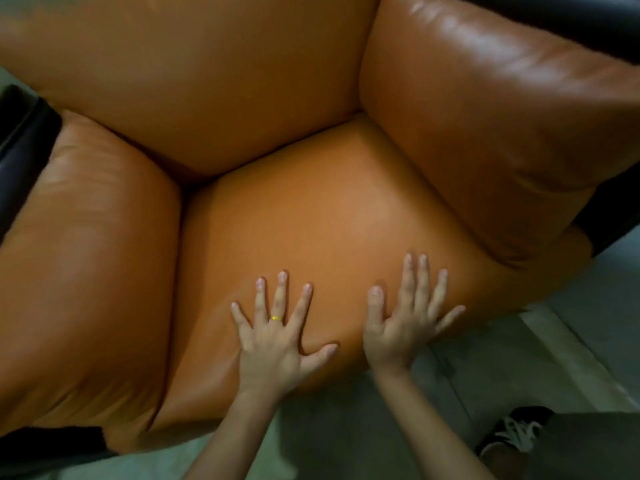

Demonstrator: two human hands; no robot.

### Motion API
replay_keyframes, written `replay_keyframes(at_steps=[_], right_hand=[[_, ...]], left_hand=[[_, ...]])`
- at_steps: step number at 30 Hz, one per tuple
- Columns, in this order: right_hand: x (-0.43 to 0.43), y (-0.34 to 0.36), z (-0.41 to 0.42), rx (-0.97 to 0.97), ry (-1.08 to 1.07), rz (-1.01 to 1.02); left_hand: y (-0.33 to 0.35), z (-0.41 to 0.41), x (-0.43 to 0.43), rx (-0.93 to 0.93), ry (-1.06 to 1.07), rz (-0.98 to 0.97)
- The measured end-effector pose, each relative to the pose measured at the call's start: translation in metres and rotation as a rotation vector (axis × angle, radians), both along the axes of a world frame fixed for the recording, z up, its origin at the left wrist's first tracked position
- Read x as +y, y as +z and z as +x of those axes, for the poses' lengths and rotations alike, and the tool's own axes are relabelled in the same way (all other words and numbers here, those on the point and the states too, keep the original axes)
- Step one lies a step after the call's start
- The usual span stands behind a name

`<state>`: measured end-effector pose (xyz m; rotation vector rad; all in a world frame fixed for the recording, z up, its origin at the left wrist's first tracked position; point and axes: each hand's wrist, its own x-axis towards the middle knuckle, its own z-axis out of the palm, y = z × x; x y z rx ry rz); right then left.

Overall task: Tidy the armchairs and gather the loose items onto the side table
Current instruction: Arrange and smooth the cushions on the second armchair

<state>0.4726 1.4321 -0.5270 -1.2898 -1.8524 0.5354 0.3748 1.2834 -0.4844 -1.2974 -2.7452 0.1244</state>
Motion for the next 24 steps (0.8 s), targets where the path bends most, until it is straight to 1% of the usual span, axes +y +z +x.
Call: replay_keyframes(at_steps=[2, 5, 8, 11, 14, 17, 21, 24], right_hand=[[0.000, -0.005, -0.013, 0.018, -0.068, 0.056], [0.002, -0.007, -0.014, -0.006, -0.069, 0.083], [0.001, 0.001, -0.002, -0.029, 0.012, 0.007], [0.002, 0.009, 0.014, -0.069, 0.148, -0.078], [0.003, 0.014, 0.028, 0.051, 0.236, -0.166], [0.008, 0.021, 0.038, 0.215, 0.231, -0.242], [0.040, 0.023, 0.052, 0.389, 0.107, -0.297], [0.070, 0.023, 0.059, 0.455, 0.019, -0.325]], left_hand=[[-0.011, -0.008, -0.002, 0.014, -0.037, 0.042], [-0.012, -0.009, 0.001, 0.008, -0.034, 0.027], [0.005, 0.002, 0.001, -0.048, 0.009, -0.029], [0.020, 0.010, 0.003, -0.080, 0.070, -0.086], [0.030, 0.018, 0.013, -0.123, 0.118, -0.103], [0.035, 0.027, 0.037, -0.155, 0.179, -0.120], [0.033, 0.039, 0.066, -0.154, 0.148, -0.120], [0.030, 0.046, 0.081, -0.141, 0.071, -0.122]])
